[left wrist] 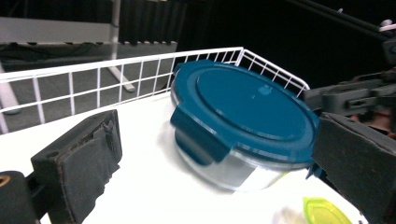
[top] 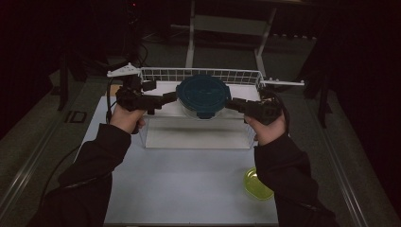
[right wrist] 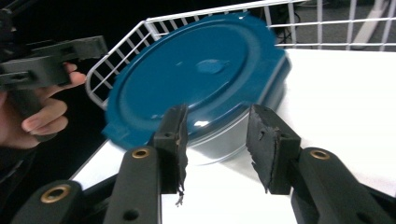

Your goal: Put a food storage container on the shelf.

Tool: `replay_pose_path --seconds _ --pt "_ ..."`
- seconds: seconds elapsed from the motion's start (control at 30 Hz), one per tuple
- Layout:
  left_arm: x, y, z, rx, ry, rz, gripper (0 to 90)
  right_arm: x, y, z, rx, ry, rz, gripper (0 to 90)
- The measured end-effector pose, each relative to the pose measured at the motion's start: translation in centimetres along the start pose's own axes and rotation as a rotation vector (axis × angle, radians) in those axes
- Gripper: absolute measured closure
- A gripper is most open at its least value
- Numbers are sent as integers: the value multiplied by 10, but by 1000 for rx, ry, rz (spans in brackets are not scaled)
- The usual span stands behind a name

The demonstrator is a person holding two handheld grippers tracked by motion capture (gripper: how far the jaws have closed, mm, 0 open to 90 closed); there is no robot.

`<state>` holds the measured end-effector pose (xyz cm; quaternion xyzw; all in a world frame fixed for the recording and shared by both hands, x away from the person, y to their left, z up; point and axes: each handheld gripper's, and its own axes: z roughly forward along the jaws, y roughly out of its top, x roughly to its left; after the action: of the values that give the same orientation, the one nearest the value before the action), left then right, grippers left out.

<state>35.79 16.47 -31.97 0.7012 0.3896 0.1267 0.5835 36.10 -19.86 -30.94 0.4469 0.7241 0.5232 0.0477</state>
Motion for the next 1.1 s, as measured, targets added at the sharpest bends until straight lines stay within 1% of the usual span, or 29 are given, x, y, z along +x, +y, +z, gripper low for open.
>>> replay_pose_path --seconds 0.1,0.2,0.27,0.3,0.4,0.43,0.5,0.57,0.67,0.7,0.73,0.8,0.83,0.9,0.97,1.0,1.1 --pt "-1 -8 -6 -3 9 11 4 8 -7 -1 7 21 -18 621" --pt "-5 -17 -13 13 11 24 0 14 -14 1 25 38 -32 668" --pt "-8 -23 -17 17 9 32 0 17 -19 3 41 49 -38 728" --pt "-10 -26 -19 23 15 38 0 18 -21 5 50 50 -41 754" --pt "-16 -38 -25 48 20 60 0 19 -27 12 90 65 -46 867" --pt "-18 -43 -27 58 23 65 0 19 -29 15 95 64 -48 898" --pt "-22 -53 -30 70 23 69 0 22 -33 20 109 70 -57 899" --pt "-24 -64 -33 86 32 69 0 24 -35 25 114 75 -62 900" --pt "-28 -80 -36 97 44 67 0 28 -38 31 126 95 -56 900" --pt "-29 -85 -37 97 40 62 0 30 -39 33 132 103 -62 900" --pt "-30 -90 -38 99 37 62 0 32 -40 34 127 105 -67 900" --pt "-32 -101 -39 114 45 72 0 37 -41 36 134 128 -78 900" --pt "-33 -106 -39 116 37 69 0 40 -41 37 130 131 -81 900" --pt "-36 -116 -39 127 35 68 0 44 -39 39 126 125 -90 900" --pt "-39 -127 -40 133 27 68 0 43 -37 40 112 115 -79 900" --pt "-41 -131 -39 137 24 69 0 43 -35 41 107 120 -73 900" --pt "-45 -143 -39 145 24 77 0 44 -34 43 106 111 -79 900"
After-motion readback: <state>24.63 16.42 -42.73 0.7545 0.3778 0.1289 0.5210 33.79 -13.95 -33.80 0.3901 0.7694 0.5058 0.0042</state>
